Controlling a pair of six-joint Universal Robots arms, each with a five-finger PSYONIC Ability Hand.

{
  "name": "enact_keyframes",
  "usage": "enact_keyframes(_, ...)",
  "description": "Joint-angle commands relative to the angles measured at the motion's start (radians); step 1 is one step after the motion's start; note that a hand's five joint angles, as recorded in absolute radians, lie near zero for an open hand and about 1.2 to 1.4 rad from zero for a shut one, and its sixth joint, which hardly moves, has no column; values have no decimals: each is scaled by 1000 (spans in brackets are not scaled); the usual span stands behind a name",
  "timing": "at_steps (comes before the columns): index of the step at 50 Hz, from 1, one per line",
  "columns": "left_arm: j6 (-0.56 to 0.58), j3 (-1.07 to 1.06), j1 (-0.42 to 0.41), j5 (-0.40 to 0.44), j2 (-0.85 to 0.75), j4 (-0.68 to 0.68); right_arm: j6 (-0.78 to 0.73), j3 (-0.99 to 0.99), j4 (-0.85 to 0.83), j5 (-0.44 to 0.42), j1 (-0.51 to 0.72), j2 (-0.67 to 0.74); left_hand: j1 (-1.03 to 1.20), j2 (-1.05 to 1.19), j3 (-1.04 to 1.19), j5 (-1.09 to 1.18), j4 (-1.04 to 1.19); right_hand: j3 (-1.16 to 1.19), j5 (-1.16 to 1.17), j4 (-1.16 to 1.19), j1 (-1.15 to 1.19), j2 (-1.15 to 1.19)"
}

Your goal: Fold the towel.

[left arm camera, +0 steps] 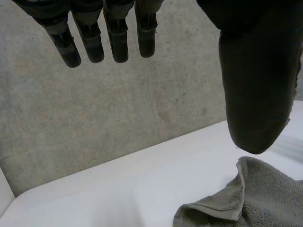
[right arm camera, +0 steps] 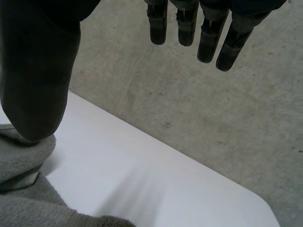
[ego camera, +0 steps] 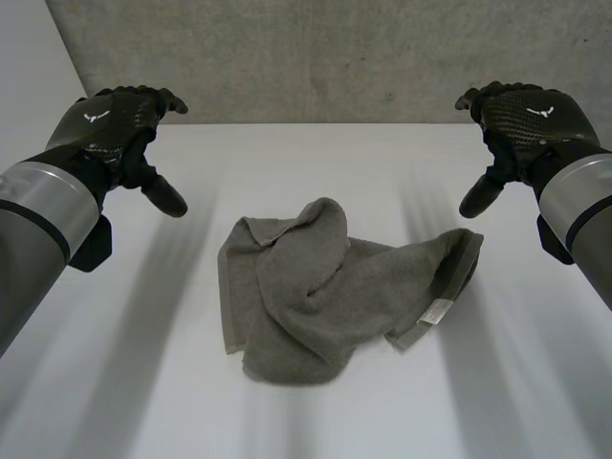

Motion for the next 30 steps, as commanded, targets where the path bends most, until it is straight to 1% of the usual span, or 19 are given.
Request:
enact_keyframes(1, 1, 3, -5, 0, -1, 0, -2, 3, -9, 2, 6, 1, 7, 9, -45, 0, -56, -32, -61, -53, -56, -76)
enact_keyframes(9, 1, 3, -6, 0, -2, 2, -2, 3, -9, -3, 7, 1, 1, 4, -45, -6, -56, -32, -61, -53, -56, -76)
enact_keyframes(14, -4, -4, -8, 8, -4, 8, -3, -6, -6, -21, 7, -2, -19, -17, -45, -27, -56, -32, -61, -53, -56, -76)
enact_keyframes(15, -1, -12, -9, 15, -5, 11, -14, -14, 2, -37, 7, -3, -37, -34, -45, -44, -56, -32, -61, -53, -56, -76)
enact_keyframes(16, -1, -12, -9, 15, -5, 11, -49, -23, 11, -70, 9, -5, -37, -35, -45, -44, -56, -32, -61, -53, -56, -76)
enact_keyframes(17, 1, -16, -15, 17, -11, 12, -49, -23, 11, -71, 9, -5, -95, -93, -45, -102, -56, -32, -61, -53, -56, -76)
enact_keyframes(18, 4, -19, -26, 18, -31, 14, -128, -23, 30, -124, 9, -3, -122, -120, -45, -129, -56, -32, -61, -53, -56, -76)
enact_keyframes(19, 4, -20, -26, 18, -31, 14, -255, -13, 66, -194, 9, 4, -122, -120, -45, -129, -56, -32, -61, -53, -56, -76)
enact_keyframes(20, 7, -23, -41, 21, -63, 15, -257, -12, 67, -195, 9, 4, -122, -120, -45, -129, -56, -32, -61, -53, -56, -76)
enact_keyframes(21, 10, -23, -63, 23, -99, 17, -369, 0, 97, -240, 7, 10, -122, -120, -45, -129, -56, -32, -61, -53, -56, -76)
enact_keyframes(22, 10, -23, -63, 23, -99, 17, -455, 10, 131, -276, 3, 17, -122, -120, -45, -129, -56, -32, -61, -53, -56, -76)
enact_keyframes(23, 11, -24, -90, 23, -134, 20, -456, 11, 131, -276, 3, 17, -119, -117, -45, -126, -56, -32, -61, -53, -56, -76)
enact_keyframes(24, 14, -24, -113, 25, -169, 26, -503, 27, 142, -281, 7, 30, -116, -114, -45, -123, -56, -32, -61, -53, -56, -76)
enact_keyframes(27, 16, -27, -132, 28, -211, 37, -496, 58, 122, -273, 0, 70, -110, -108, -45, -118, -56, -32, -61, -53, -56, -76)
enact_keyframes(28, 16, -29, -146, 31, -253, 52, -496, 58, 122, -273, 0, 70, -107, -105, -45, -115, -56, -32, -61, -53, -56, -76)
enact_keyframes(29, 17, -30, -156, 32, -295, 66, -496, 84, 91, -278, 1, 87, -107, -105, -45, -115, -56, -32, -61, -53, -56, -76)
enact_keyframes(30, 17, -30, -157, 32, -295, 66, -497, 116, 43, -279, 7, 104, -107, -105, -45, -115, -56, -32, -61, -53, -56, -76)
